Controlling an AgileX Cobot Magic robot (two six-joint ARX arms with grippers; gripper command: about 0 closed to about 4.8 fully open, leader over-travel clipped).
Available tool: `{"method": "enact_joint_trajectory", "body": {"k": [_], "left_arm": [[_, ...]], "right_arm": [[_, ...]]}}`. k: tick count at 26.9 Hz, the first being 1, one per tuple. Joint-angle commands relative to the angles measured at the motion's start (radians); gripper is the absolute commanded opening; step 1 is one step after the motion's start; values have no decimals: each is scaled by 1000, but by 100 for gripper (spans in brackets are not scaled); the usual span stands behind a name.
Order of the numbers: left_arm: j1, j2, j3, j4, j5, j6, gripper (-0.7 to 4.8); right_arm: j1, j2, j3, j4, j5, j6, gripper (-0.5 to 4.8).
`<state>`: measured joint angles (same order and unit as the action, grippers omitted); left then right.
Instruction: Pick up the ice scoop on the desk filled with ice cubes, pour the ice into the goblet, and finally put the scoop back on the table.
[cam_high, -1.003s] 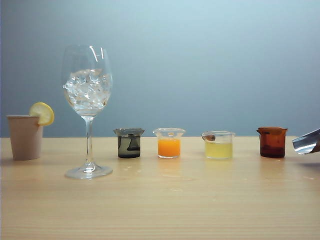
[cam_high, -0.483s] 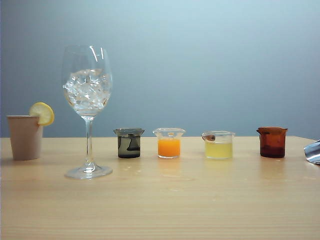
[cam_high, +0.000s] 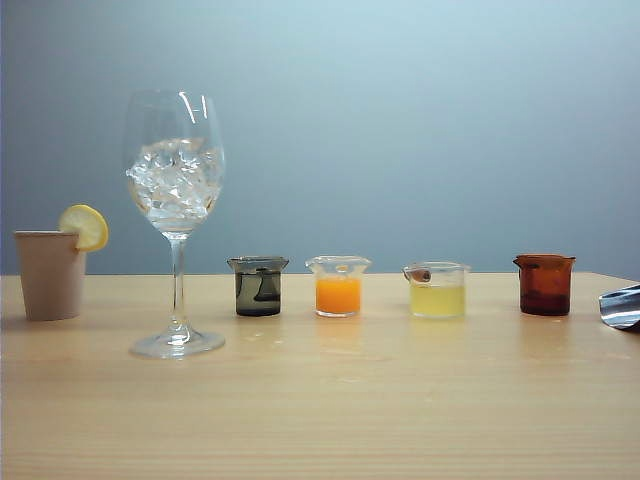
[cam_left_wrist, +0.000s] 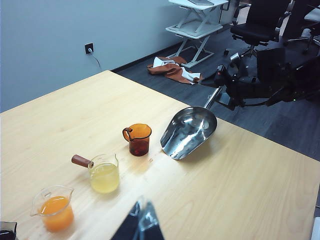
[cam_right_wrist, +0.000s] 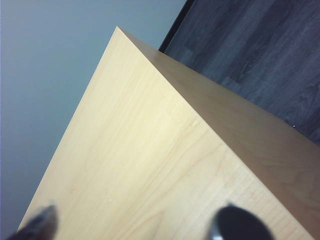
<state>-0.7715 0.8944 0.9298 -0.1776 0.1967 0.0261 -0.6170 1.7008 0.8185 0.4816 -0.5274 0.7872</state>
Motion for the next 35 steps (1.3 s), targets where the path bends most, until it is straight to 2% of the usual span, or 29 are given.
{"method": "enact_joint_trajectory", "body": {"k": [1, 3, 7, 12, 17, 18, 20, 22, 23, 26, 30, 35], "left_arm": [[0, -2, 3, 7, -2, 1, -5], [1, -2, 3, 7, -2, 1, -5], [0, -2, 3, 7, -2, 0, -5], [0, -2, 3, 7, -2, 0, -5], [1, -2, 3, 7, -3, 1, -5], [1, -2, 3, 7, -3, 1, -5], [1, -2, 3, 7, -3, 1, -5], [1, -2, 3, 8, -3, 1, -5], [1, -2, 3, 10, -3, 1, -5], [1, -3, 3, 22, -2, 0, -5], [1, -8, 3, 21, -2, 0, -5], [1, -18, 3, 14, -2, 0, -5]], "right_arm": [[0, -6, 5, 14, 8, -6, 453], [0, -6, 5, 8, 21, -6, 470], [0, -6, 5, -57, 58, -13, 473], [-8, -6, 5, -180, 81, -103, 473], [-67, -17, 4, -270, 81, -108, 455], [-80, -21, 4, -285, 78, -108, 412], [-101, -36, 4, -328, 73, -112, 266], [-118, -63, 3, -376, 74, -140, 57], [-125, -93, 2, -396, 82, -171, -3], [-125, -133, 3, -363, 88, -184, -3], [-125, -136, 15, -366, 11, -156, -4], [-125, -217, 13, -380, -11, -190, -4]]}}
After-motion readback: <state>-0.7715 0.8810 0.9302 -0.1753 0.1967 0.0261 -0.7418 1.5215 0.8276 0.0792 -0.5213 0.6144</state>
